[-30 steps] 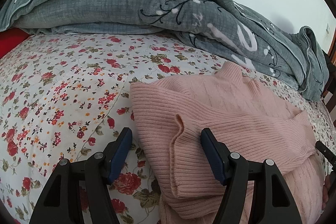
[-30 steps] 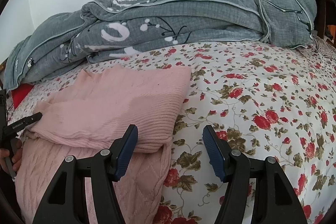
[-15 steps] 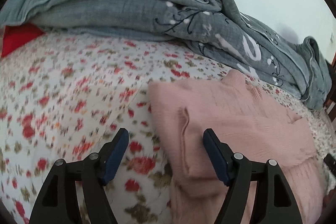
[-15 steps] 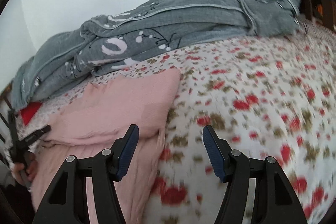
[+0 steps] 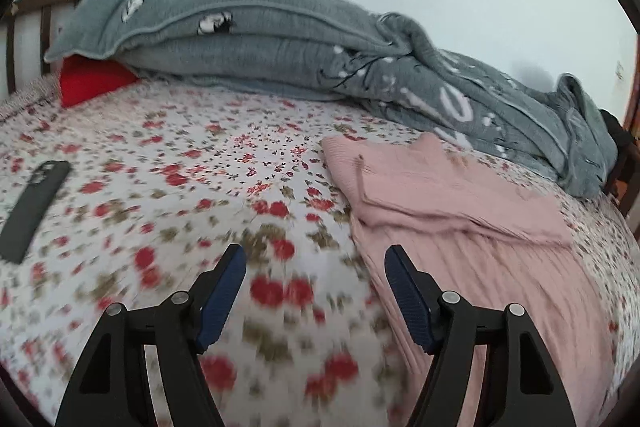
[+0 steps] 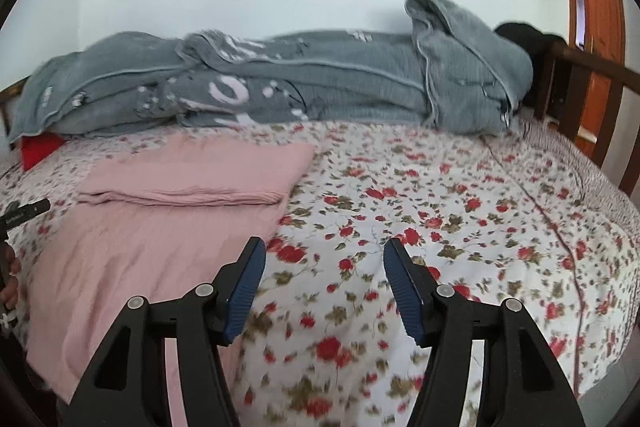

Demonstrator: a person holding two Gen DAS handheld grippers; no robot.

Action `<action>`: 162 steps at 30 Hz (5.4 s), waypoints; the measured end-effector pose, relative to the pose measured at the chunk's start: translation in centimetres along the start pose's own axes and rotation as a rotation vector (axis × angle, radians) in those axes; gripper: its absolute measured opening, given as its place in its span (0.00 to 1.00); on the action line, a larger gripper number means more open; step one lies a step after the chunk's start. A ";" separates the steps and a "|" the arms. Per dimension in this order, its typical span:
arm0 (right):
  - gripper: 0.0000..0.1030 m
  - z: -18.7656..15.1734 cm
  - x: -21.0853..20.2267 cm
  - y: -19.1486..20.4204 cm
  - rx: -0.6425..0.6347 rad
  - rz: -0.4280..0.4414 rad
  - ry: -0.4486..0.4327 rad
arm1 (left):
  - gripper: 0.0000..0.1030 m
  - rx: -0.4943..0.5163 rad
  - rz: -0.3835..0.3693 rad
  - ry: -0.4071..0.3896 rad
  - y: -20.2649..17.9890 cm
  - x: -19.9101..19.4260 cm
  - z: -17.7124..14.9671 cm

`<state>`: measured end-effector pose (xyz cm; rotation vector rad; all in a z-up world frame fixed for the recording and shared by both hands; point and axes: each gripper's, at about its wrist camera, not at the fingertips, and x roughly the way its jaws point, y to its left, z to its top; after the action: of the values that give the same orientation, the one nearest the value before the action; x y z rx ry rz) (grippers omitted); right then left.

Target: Fold small clothes

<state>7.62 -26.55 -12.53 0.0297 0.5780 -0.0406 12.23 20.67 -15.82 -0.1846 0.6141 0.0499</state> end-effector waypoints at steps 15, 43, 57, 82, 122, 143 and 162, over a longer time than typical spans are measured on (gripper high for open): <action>0.56 -7.2 -4.9 -0.3 0.167 0.232 0.165 | 0.56 0.051 -0.152 0.136 -0.6 -8.2 -8.5; 0.05 -12.2 -3.8 6.6 0.006 0.336 0.185 | 0.07 -0.009 -0.167 0.196 -2.2 -6.2 -9.9; 0.05 -13.4 -3.1 3.4 0.071 0.313 0.213 | 0.09 0.027 -0.167 0.237 -1.4 -6.1 -10.9; 0.14 -13.5 -2.8 4.5 0.067 0.239 0.234 | 0.18 0.092 -0.188 0.225 -2.7 -7.5 -13.0; 0.05 -10.8 -6.3 3.9 0.122 0.335 0.180 | 0.07 -0.181 -0.368 0.237 1.0 -10.0 -10.0; 0.05 0.3 -8.1 0.8 0.325 0.507 0.057 | 0.07 -0.256 -0.465 0.090 -0.1 -12.8 0.3; 0.05 10.9 5.8 0.3 0.415 0.506 0.099 | 0.07 -0.267 -0.369 0.089 -2.5 0.9 10.8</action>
<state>18.44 -26.83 -6.51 0.5817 0.6393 0.3352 19.32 20.22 -7.30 -0.5588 0.6529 -0.2351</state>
